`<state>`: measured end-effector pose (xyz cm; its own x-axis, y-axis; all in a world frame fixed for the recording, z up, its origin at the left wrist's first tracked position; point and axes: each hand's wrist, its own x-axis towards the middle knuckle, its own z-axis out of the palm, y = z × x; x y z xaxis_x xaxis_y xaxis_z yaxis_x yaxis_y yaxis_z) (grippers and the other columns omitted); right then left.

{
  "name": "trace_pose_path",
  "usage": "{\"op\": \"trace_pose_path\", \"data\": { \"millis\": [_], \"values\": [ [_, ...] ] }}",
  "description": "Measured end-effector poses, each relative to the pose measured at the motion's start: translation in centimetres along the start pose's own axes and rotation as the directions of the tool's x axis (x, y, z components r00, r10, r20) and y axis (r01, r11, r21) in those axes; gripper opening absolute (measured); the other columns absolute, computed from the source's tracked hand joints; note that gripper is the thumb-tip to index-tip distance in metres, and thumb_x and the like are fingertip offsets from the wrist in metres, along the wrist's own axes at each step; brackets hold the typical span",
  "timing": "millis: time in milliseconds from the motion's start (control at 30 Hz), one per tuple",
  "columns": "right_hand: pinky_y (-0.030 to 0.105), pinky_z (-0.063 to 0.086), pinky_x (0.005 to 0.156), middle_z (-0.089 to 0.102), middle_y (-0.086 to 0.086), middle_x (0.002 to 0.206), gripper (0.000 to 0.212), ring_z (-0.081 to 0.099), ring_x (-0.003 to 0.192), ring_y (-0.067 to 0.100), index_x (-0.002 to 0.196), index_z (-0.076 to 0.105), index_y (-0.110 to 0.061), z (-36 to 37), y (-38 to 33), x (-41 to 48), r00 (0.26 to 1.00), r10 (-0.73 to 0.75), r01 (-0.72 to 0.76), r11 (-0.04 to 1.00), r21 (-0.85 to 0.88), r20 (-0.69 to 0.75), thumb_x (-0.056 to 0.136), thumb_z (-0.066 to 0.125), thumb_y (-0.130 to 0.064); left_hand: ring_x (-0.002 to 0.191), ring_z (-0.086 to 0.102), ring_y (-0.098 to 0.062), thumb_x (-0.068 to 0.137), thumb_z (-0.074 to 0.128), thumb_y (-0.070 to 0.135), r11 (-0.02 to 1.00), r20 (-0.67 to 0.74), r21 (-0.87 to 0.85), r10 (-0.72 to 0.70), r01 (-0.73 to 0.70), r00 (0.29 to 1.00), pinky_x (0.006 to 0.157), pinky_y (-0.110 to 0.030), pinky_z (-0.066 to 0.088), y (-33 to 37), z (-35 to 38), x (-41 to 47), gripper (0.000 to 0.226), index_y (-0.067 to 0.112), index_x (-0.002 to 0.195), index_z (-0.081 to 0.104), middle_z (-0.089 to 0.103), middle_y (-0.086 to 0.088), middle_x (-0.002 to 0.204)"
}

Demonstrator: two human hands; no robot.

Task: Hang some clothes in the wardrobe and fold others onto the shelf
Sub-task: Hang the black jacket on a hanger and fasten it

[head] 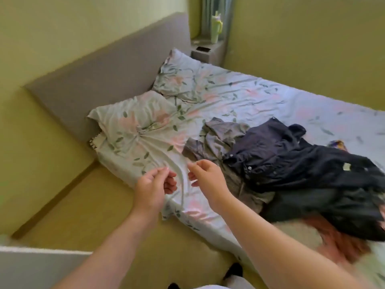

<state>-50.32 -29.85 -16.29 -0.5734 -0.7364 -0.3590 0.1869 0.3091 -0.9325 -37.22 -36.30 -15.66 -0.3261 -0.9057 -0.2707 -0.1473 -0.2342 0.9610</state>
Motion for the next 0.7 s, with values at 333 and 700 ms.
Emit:
{"op": "trace_pose_path", "data": {
  "millis": [333, 700],
  "values": [
    [0.036, 0.044, 0.064, 0.059, -0.001, 0.063, 0.024, 0.052, 0.065, 0.021, 0.071, 0.059, -0.015, -22.7, 13.4, 1.8, 0.807, 0.428, -0.33, 0.898, 0.291, -0.407, 0.093, 0.062, -0.025, 0.054, 0.055, -0.015, 0.1, 0.05, 0.012, 0.87, 0.322, 0.42, -0.408, 0.258, 0.854, 0.053, -0.025, 0.043, -9.0, 23.8, 1.2, 0.023, 0.005, 0.083, 0.064, 0.06, -0.006, 0.066],
    [0.028, 0.052, 0.068, 0.071, 0.005, 0.088, 0.021, 0.061, 0.072, 0.014, 0.097, 0.068, -0.016, -27.6, 18.2, 3.9, 0.73, 0.56, -0.412, 0.818, 0.402, -0.392, 0.099, 0.048, -0.009, 0.065, 0.063, -0.016, 0.096, 0.056, 0.014, 0.717, 0.365, 0.69, -0.458, 0.094, 0.811, 0.062, -0.031, 0.052, -13.6, 31.4, 4.1, 0.01, 0.013, 0.094, 0.066, 0.069, -0.004, 0.085]
  ]
}}
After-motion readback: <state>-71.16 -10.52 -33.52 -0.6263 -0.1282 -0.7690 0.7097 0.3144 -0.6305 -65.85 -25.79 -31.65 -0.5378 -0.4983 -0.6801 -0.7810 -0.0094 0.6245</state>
